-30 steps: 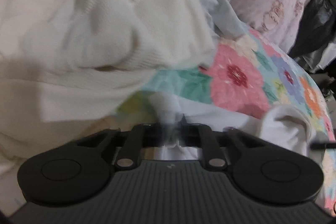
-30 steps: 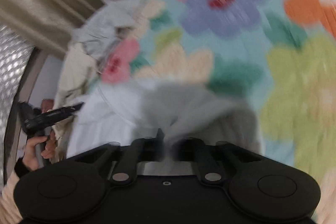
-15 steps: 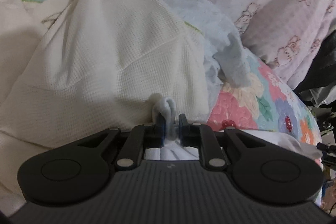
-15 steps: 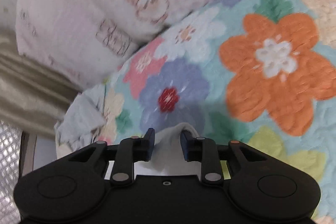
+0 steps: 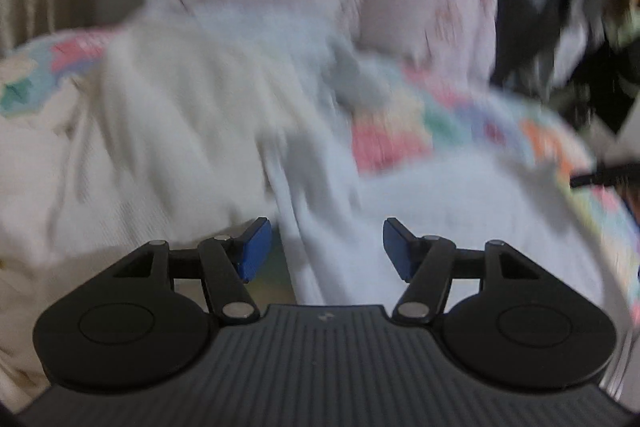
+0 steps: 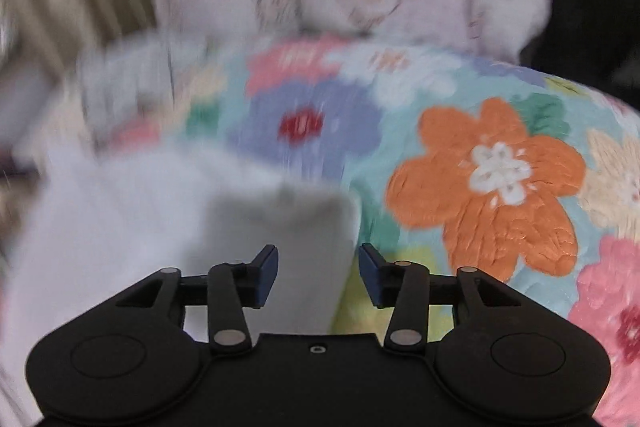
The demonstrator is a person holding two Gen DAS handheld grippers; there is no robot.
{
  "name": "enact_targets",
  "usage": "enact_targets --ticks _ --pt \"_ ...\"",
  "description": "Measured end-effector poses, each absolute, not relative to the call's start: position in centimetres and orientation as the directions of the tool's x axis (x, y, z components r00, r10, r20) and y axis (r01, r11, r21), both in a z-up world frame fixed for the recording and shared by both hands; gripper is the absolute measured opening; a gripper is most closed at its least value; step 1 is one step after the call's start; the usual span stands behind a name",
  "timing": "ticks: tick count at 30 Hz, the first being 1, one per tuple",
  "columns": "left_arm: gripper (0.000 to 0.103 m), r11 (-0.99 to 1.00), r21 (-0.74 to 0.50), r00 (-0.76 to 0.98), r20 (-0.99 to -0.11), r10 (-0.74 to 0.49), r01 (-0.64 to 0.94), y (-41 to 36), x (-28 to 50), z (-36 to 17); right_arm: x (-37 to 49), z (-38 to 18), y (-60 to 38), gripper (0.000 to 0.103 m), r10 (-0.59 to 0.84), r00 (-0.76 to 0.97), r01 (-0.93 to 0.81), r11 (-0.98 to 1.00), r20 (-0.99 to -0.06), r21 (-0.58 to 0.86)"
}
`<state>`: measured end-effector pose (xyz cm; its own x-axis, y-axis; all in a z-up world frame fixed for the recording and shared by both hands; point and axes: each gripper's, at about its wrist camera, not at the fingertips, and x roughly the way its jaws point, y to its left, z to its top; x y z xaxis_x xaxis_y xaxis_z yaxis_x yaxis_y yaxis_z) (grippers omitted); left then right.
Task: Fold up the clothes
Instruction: 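Open both grippers and release the fabric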
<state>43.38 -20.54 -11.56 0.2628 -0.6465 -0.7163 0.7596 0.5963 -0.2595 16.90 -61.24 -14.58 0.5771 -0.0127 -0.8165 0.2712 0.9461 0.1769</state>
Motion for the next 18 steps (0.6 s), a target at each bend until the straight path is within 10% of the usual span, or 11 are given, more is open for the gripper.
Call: enact_targets --ticks 6,12,18 --pt "0.062 0.679 -0.227 0.264 -0.800 -0.538 0.698 -22.9 43.7 -16.0 21.9 -17.3 -58.8 0.064 -0.209 0.540 0.367 0.930 -0.815 0.005" --pt "0.056 0.831 -0.158 0.472 -0.760 -0.447 0.533 -23.0 44.4 -13.9 22.9 -15.1 -62.8 0.045 -0.448 0.524 0.708 0.702 -0.724 0.078" --pt "0.060 0.831 -0.179 0.493 -0.732 -0.470 0.527 -19.9 40.8 -11.4 18.4 -12.7 -60.6 0.053 -0.315 0.618 0.663 0.701 -0.720 0.262"
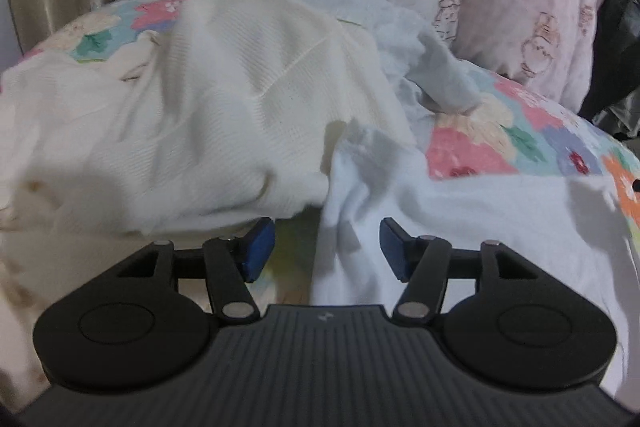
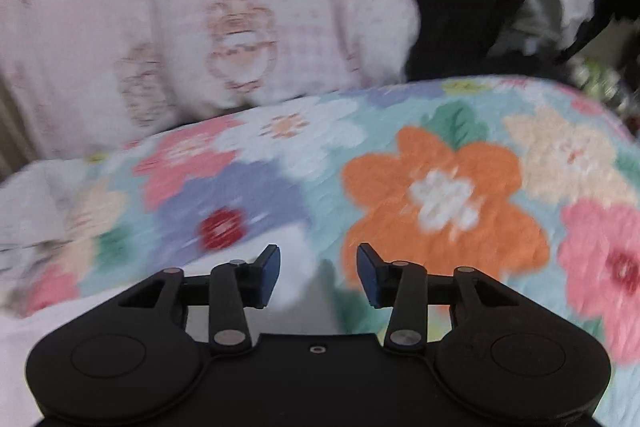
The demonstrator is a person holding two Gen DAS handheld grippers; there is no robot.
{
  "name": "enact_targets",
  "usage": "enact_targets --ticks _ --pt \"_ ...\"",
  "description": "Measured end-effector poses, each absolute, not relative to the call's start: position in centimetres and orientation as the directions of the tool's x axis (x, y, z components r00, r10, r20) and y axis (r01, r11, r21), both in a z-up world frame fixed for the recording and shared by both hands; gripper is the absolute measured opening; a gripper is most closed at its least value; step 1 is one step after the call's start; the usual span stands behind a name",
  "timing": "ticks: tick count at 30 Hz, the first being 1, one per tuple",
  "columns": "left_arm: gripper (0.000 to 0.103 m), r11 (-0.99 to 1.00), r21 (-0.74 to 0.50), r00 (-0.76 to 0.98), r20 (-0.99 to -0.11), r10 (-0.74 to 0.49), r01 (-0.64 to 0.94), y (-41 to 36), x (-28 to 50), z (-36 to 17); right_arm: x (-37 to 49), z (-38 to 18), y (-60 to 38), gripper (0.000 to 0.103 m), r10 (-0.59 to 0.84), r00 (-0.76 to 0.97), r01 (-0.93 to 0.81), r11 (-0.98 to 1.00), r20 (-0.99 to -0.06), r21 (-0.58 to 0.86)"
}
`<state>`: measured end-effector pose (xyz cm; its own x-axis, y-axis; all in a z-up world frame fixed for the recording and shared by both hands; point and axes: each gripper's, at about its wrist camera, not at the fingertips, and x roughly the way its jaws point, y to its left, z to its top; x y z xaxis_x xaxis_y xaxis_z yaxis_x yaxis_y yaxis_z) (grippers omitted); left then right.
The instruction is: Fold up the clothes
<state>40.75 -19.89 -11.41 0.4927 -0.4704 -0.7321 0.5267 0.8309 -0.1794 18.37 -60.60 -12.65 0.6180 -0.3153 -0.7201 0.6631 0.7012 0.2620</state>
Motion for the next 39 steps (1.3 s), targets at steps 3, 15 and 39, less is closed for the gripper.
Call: enact_targets --ticks 3,15,39 --pt "0.063 0.828 -0.167 0.488 -0.739 -0.464 0.534 -18.0 37.8 -10.2 14.5 -11.7 -56.9 0.054 -0.131 0.694 0.566 0.707 -0.708 0.424" --pt "0.067 0.817 -0.250 0.340 -0.817 -0.466 0.520 -7.5 21.8 -10.4 -0.2 -9.2 -40.2 0.060 0.143 0.679 0.251 0.877 -0.720 0.410" --pt "0.013 0.779 -0.322 0.188 -0.855 -0.483 0.539 -0.2 9.7 -12.9 -24.9 -14.5 -36.5 0.061 -0.013 0.704 0.388 0.844 -0.711 0.369"
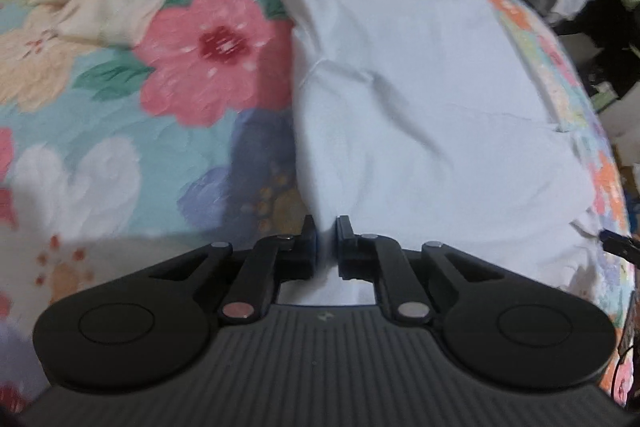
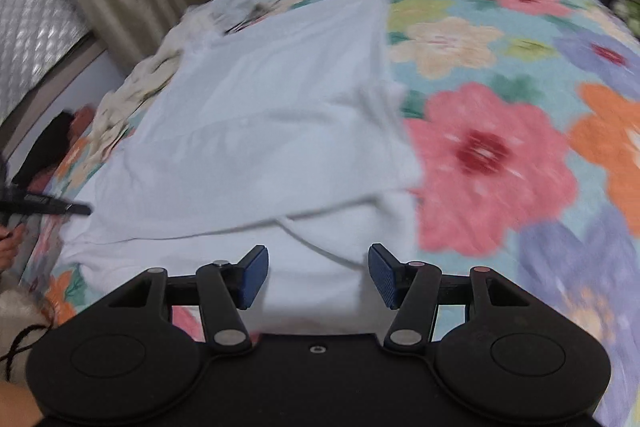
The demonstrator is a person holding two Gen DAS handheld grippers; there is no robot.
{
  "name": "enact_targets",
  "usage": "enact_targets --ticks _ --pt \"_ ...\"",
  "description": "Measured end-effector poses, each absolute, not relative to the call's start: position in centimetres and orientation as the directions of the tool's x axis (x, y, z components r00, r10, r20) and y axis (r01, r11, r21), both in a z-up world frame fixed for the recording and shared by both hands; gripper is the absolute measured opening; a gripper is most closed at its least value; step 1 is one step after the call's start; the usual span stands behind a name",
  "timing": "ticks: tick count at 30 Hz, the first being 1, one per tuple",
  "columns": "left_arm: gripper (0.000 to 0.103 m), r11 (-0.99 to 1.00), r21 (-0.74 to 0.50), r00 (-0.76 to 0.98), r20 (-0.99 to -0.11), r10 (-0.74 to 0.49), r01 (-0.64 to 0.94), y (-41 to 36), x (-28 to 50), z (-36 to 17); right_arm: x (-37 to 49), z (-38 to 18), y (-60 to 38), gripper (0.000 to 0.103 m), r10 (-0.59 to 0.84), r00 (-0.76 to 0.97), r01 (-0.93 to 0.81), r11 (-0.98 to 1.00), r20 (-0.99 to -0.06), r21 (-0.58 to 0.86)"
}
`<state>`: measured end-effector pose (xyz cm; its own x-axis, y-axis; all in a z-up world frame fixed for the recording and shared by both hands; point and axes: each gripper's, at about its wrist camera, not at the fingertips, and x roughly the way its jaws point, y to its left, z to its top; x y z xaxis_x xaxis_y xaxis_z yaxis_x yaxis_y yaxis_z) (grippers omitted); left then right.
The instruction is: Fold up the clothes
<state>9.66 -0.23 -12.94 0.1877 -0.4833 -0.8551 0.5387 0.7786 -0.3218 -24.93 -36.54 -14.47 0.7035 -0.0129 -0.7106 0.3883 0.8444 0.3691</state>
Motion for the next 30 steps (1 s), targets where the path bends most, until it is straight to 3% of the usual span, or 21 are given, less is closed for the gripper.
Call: enact_targets --ticks 2,4,6,16,23,30 --pt "0.020 0.798 -0.329 0.182 -0.863 -0.471 0.505 0.5 9.2 -12.8 -26.5 -15.6 -37.2 0.061 0.032 0.710 0.403 0.801 -0.703 0.443" --pt "0.039 0.803 -0.374 0.159 -0.857 -0.491 0.464 1.4 8.9 -13.2 -27.4 -16.8 -37.6 0.061 0.068 0.727 0.413 0.752 -0.684 0.514" --pt "0.047 0.804 -0.434 0.124 -0.846 -0.518 0.406 2.1 8.9 -13.9 -27.9 -18.1 -37.7 0.062 0.093 0.748 0.417 0.704 -0.657 0.574" --pt "0.055 0.754 -0.589 0.085 -0.770 -0.633 0.291 1.7 11.0 -15.9 -22.8 -21.8 -38.2 0.069 0.118 0.882 0.342 0.504 -0.456 0.793" --pt "0.055 0.736 -0.581 0.157 -0.738 -0.656 0.347 2.3 9.4 -14.1 -21.9 -20.5 -37.7 0.070 0.073 0.881 0.363 0.532 -0.468 0.765" --pt "0.060 0.773 -0.442 0.278 -0.754 -0.595 0.455 1.6 9.1 -11.4 -23.6 -19.1 -37.4 0.070 0.003 0.851 0.399 0.648 -0.525 0.650"
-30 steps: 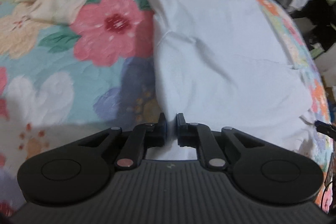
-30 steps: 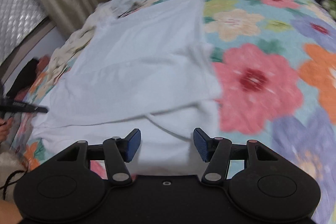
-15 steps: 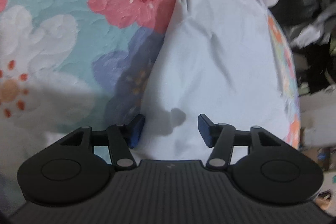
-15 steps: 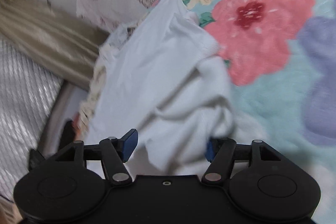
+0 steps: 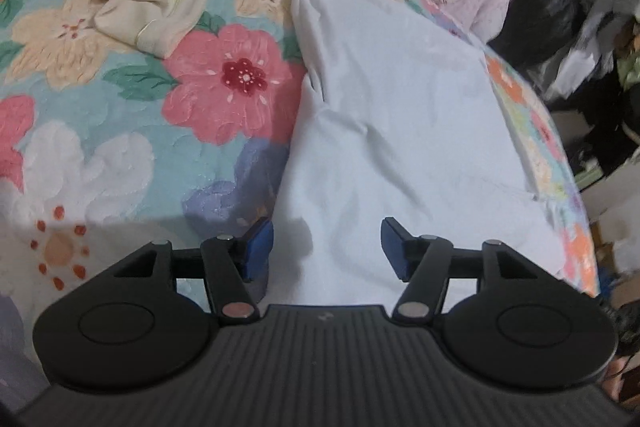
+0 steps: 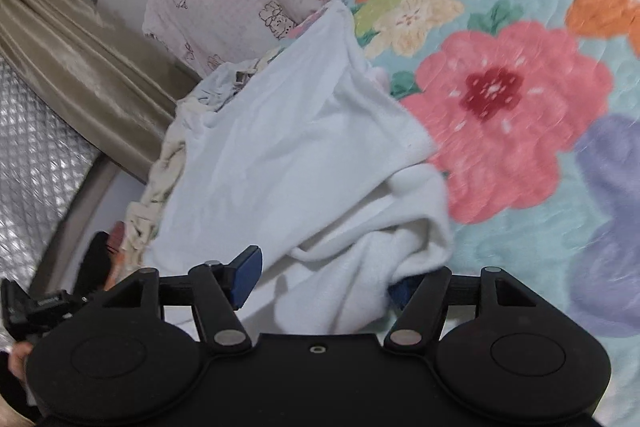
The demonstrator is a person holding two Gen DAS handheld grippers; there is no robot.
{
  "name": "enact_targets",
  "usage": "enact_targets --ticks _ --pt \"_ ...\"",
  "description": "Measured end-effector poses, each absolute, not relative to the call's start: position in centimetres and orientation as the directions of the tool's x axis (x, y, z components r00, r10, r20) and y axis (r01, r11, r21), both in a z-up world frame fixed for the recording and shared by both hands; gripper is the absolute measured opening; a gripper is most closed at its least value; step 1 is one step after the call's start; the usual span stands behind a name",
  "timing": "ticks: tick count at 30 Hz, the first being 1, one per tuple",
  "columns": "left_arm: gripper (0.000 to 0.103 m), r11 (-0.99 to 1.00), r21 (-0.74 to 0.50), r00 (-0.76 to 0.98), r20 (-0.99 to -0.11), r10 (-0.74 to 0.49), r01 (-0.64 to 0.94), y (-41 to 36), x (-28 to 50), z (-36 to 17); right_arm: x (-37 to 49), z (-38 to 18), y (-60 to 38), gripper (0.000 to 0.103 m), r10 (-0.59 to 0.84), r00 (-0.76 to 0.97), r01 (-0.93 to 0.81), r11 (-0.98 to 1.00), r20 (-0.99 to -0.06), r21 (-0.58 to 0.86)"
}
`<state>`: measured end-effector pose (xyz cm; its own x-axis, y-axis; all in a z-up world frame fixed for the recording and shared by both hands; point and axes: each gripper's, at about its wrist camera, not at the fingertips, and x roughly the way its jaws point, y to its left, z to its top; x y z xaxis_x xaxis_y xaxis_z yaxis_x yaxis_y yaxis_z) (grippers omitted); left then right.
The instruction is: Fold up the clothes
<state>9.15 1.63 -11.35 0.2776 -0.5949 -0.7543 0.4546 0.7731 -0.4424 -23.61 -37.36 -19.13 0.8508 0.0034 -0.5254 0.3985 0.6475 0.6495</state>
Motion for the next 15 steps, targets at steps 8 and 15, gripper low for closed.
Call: enact_targets --ticks 8,15 --pt "0.060 0.778 -0.467 0.247 -0.766 -0.594 0.420 2.1 10.6 -12.0 -24.2 -18.2 -38.3 0.070 -0.003 0.862 0.388 0.647 -0.507 0.656" --pt "0.066 0.755 -0.531 0.139 -0.775 -0.616 0.384 2.8 11.8 -13.0 -24.3 -17.5 -38.6 0.070 -0.005 0.850 0.407 0.642 -0.527 0.650"
